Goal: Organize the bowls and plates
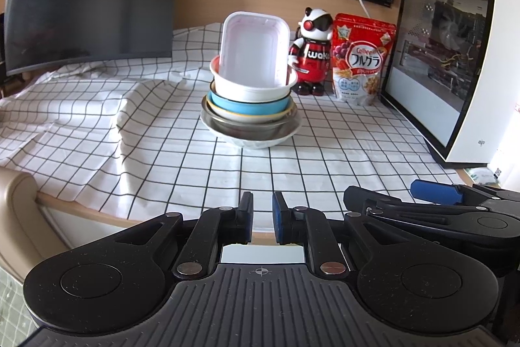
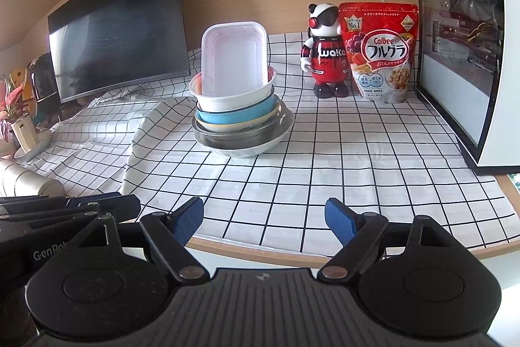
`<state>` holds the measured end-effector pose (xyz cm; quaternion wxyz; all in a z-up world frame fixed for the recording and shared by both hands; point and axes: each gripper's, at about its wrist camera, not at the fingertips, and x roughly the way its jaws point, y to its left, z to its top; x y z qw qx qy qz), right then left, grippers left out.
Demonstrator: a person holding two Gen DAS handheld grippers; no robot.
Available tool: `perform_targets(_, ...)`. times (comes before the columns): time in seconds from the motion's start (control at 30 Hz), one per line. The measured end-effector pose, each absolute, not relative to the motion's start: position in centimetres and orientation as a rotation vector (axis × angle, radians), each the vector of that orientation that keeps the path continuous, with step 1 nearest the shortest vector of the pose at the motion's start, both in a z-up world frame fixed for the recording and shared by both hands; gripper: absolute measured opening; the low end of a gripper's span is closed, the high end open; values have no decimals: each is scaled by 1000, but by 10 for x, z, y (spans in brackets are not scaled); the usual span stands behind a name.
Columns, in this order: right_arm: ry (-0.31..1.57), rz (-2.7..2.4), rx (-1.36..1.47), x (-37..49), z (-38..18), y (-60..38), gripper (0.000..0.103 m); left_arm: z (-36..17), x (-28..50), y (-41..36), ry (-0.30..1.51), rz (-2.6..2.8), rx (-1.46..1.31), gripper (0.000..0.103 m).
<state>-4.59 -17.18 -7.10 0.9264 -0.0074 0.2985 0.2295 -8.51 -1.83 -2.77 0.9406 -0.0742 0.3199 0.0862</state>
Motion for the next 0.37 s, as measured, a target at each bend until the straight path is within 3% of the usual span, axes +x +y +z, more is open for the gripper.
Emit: perform_targets(0.37, 623, 472, -18, -39, -75, -168, 82, -35, -79, -9, 664, 165, -176, 15)
